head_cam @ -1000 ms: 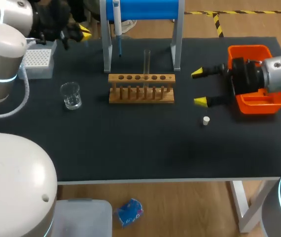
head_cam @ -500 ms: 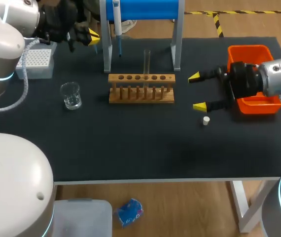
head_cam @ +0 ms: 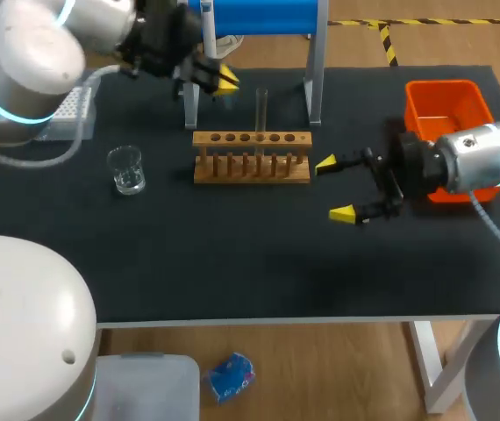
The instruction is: Invert the test tube, pick up the pipette, mount the tip to pipette, aspirate from beaker and dispense into the tube, eject the tip, return the pipette, and cap with the stopper.
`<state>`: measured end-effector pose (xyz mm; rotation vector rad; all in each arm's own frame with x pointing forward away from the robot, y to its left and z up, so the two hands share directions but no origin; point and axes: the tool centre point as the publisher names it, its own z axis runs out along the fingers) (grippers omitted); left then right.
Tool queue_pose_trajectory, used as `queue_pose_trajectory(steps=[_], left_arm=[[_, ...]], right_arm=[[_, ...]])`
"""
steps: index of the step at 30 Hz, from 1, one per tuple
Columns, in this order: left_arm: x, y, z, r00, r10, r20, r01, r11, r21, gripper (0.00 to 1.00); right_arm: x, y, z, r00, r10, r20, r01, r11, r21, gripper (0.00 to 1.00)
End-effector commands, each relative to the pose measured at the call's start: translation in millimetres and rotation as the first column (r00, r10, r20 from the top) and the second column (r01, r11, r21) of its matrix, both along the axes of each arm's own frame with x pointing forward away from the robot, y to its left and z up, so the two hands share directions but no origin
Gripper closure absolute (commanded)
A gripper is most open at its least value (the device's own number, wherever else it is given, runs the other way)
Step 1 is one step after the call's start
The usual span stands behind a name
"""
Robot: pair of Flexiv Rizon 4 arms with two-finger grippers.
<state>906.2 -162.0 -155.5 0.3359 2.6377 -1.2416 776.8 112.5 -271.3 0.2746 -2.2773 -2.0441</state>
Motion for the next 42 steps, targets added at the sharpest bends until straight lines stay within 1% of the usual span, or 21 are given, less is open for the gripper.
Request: queue_pose_trajectory(steps=[1,4,5,19,21,25,26,28,29,32,33,39,40,42], left_arm=[[-4.7,-26,5.1,0.996,-0.072,-0.052,0.076,0.995,0.071,1.00],[-19.2,-40,3.0,0.989,-0.121,-0.087,0.129,0.987,0.092,1.00],[-23.2,-42,2.3,0.988,-0.123,-0.098,0.132,0.988,0.086,1.00],[-23.2,-42,2.3,0.988,-0.123,-0.098,0.132,0.988,0.086,1.00],[-25.9,-47,-2.9,0.988,-0.112,-0.106,0.119,0.991,0.062,1.00],[-48.1,-66,-21.1,0.986,-0.071,-0.150,0.073,0.997,0.003,1.00],[-55.2,-71,-25.5,0.985,-0.068,-0.156,0.069,0.998,0.001,1.00],[-68.9,-79,-32.5,0.985,-0.044,-0.167,0.041,0.999,-0.026,1.00],[-75.1,-83,-35.7,0.984,-0.041,-0.173,0.037,0.999,-0.025,1.00],[-90.2,-94,-37.7,0.985,-0.013,-0.175,0.008,1.000,-0.028,1.00],[-94.1,-96,-37.2,0.986,-0.006,-0.167,0.001,0.999,-0.033,1.00],[-109.4,-105,-35.5,0.986,0.041,-0.164,-0.041,0.999,0.004,1.00],[-111.5,-106,-35.9,0.985,0.057,-0.163,-0.055,0.998,0.017,1.00],[-114.0,-110,-38.2,0.984,0.055,-0.171,-0.048,0.998,0.045,1.00]], right_arm=[[11.5,13,-5,1.000,0.012,0.001,-0.012,1.000,0.022,0.00],[17.6,19,-3,1.000,0.001,0.008,-0.002,1.000,0.030,0.00],[19.8,20,-2,1.000,-0.013,0.014,0.013,1.000,0.024,0.00],[19.8,20,-2,1.000,-0.013,0.014,0.013,1.000,0.024,0.00],[19.8,20,-2,1.000,-0.013,0.014,0.013,1.000,0.024,0.00],[19.8,20,-2,1.000,-0.013,0.014,0.013,1.000,0.024,0.00],[19.8,20,-2,1.000,-0.013,0.014,0.013,1.000,0.024,0.00],[19.8,20,-2,1.000,-0.013,0.014,0.013,1.000,0.024,0.00],[19.8,20,-2,1.000,-0.013,0.014,0.013,1.000,0.024,0.00],[19.8,20,-2,1.000,-0.013,0.014,0.013,1.000,0.024,0.00],[19.8,20,-2,1.000,-0.013,0.014,0.013,1.000,0.024,0.00],[19.8,20,-2,1.000,-0.013,0.014,0.013,1.000,0.024,0.00],[19.8,20,-2,1.000,-0.013,0.014,0.013,1.000,0.024,0.00],[19.8,20,-2,1.000,-0.013,0.014,0.013,1.000,0.024,0.00]])
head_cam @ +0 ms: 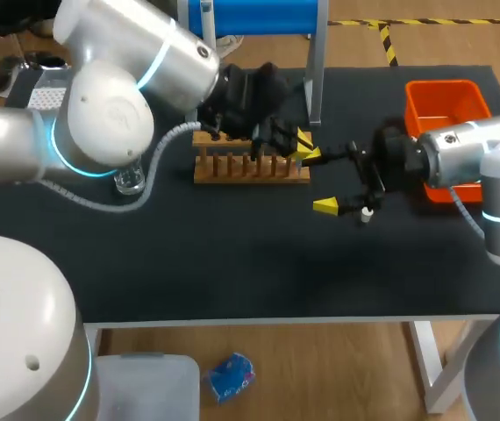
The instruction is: Invert the test tube, pick up the pipette, mount the tip to pipette, aspirate from beaker and dispense into the tube, eject the tip, return the pipette, and cap with the stopper.
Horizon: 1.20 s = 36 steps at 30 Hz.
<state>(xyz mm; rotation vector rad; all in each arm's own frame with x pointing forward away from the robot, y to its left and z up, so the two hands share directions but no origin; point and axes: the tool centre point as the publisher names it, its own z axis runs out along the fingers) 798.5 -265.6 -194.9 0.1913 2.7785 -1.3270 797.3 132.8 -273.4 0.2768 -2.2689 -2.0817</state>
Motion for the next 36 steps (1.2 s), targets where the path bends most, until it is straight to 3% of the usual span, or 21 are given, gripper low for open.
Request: queue_pose_trajectory(steps=[1,8,16,32,33,34,36], left_arm=[[-7.5,-7,-0.6,0.999,0.032,0.000,-0.032,0.998,0.063,1.00],[-9.5,-11,-10.8,0.999,0.045,-0.019,-0.043,0.995,0.087,1.00],[-9.5,-11,-10.8,0.999,0.045,-0.019,-0.043,0.995,0.087,1.00],[-9.5,-11,-10.8,0.999,0.045,-0.019,-0.043,0.995,0.087,1.00],[-9.5,-11,-10.8,0.999,0.045,-0.019,-0.043,0.995,0.087,1.00],[-9.5,-11,-10.8,0.999,0.045,-0.019,-0.043,0.995,0.087,1.00],[-9.5,-11,-10.8,0.999,0.045,-0.019,-0.043,0.995,0.087,1.00]], right_arm=[[-0.6,-1,0,1.000,-0.001,0.001,0.001,1.000,0.001,0.00],[-0.6,-1,0,1.000,-0.001,0.001,0.001,1.000,0.001,0.00],[2.0,17,7,0.999,0.002,-0.047,0.002,0.997,0.072,0.00],[9.3,32,25,0.998,-0.017,-0.065,0.023,0.995,0.096,0.00],[9.3,32,25,0.998,-0.016,-0.066,0.023,0.995,0.093,0.13],[9.3,33,25,0.997,-0.021,-0.070,0.028,0.996,0.089,0.38],[9.1,33,25,0.996,-0.026,-0.080,0.033,0.996,0.081,0.60]])
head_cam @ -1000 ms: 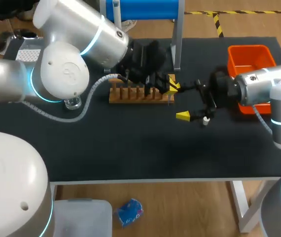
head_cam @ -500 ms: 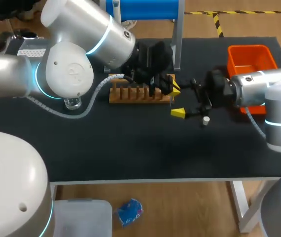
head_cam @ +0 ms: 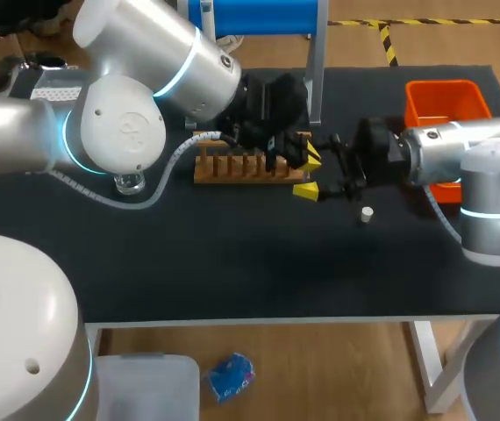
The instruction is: Invert the test tube, pick up the pipette, mount the tip to pipette, aspirate from beaker and dispense into the tube, eject the tip, return the pipette, and cap with the stopper.
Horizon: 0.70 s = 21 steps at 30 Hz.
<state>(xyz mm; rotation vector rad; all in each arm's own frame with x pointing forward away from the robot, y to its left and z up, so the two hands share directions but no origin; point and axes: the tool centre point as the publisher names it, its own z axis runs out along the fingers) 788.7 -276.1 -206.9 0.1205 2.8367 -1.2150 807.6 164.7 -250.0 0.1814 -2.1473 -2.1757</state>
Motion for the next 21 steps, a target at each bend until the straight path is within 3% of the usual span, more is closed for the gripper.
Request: queue_pose_trajectory(steps=[1,4,5,21], left_arm=[[0.3,-0.4,1.1,1.000,0.000,-0.002,0.000,1.000,0.006,1.00],[0.3,-0.4,1.1,1.000,0.000,-0.002,0.000,1.000,0.006,1.00],[0.3,-0.4,1.1,1.000,0.000,-0.002,0.000,1.000,0.006,1.00],[0.3,-0.4,1.1,1.000,0.000,-0.002,0.000,1.000,0.006,1.00]], right_arm=[[-1.2,0.9,1.3,1.000,-0.009,-0.010,0.009,1.000,-0.012,0.73],[-1.8,1.1,1.0,1.000,-0.012,-0.029,0.012,1.000,-0.012,0.97],[-1.8,1.1,0.9,0.999,-0.011,-0.031,0.010,1.000,-0.008,1.00],[-3.7,-2.5,2.7,0.995,-0.009,-0.099,0.010,1.000,0.014,1.00]])
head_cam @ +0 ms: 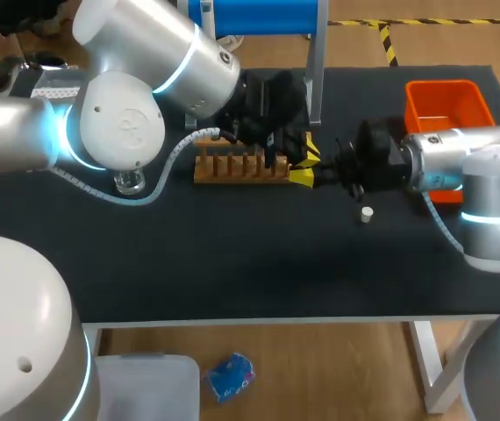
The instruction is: Invert the test tube, pick up the pipette, mount the tip to pipette, aspirate from beaker and dispense into the tube, eject the tip, return the pipette, and cap with the stopper.
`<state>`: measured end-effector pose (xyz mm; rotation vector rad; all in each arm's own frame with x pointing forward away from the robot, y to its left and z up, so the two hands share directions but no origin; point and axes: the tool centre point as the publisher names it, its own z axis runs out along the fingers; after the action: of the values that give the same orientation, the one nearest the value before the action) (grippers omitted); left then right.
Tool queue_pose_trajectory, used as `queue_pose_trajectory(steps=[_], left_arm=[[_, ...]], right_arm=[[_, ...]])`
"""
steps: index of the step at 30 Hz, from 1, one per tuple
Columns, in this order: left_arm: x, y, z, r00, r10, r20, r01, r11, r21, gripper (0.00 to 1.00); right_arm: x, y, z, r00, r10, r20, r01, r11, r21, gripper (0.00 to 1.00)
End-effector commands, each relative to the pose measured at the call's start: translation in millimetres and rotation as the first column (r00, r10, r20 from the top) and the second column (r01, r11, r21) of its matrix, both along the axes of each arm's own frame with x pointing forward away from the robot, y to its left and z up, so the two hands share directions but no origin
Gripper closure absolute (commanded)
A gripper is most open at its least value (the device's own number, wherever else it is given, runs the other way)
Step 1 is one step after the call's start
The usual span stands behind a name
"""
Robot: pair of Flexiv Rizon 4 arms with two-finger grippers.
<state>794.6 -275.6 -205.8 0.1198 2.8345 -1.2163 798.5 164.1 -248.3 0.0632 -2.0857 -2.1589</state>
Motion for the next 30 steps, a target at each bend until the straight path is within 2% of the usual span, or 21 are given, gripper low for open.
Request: queue_pose_trajectory(steps=[1,10,11,12,23,30], left_arm=[[-5.6,-1,0.0,1.000,-0.001,-0.003,0.001,1.000,0.008,1.00],[-5.6,-1,0.0,1.000,-0.001,-0.003,0.001,1.000,0.008,1.00],[-5.6,-1,0.0,1.000,-0.001,-0.003,0.001,1.000,0.008,0.71],[-5.6,-1,0.0,1.000,-0.001,-0.003,0.001,1.000,0.008,0.00],[-5.6,-1,0.0,1.000,-0.001,-0.003,0.001,1.000,0.008,0.00],[-5.6,-1,0.0,1.000,-0.001,-0.003,0.001,1.000,0.008,0.00]], right_arm=[[5.2,-2,1,1.000,0.002,-0.003,-0.002,1.000,0.001,1.00],[4.2,-2,2,1.000,0.011,-0.002,-0.011,1.000,0.000,1.00],[4.2,-2,2,1.000,0.011,-0.001,-0.011,1.000,0.000,1.00],[4.2,-2,2,1.000,0.011,-0.001,-0.011,1.000,-0.001,1.00],[1.7,-17,0,0.999,0.037,0.029,-0.037,0.999,-0.015,1.00],[-6.0,-46,-13,0.998,0.054,0.045,-0.053,0.998,-0.025,1.00]])
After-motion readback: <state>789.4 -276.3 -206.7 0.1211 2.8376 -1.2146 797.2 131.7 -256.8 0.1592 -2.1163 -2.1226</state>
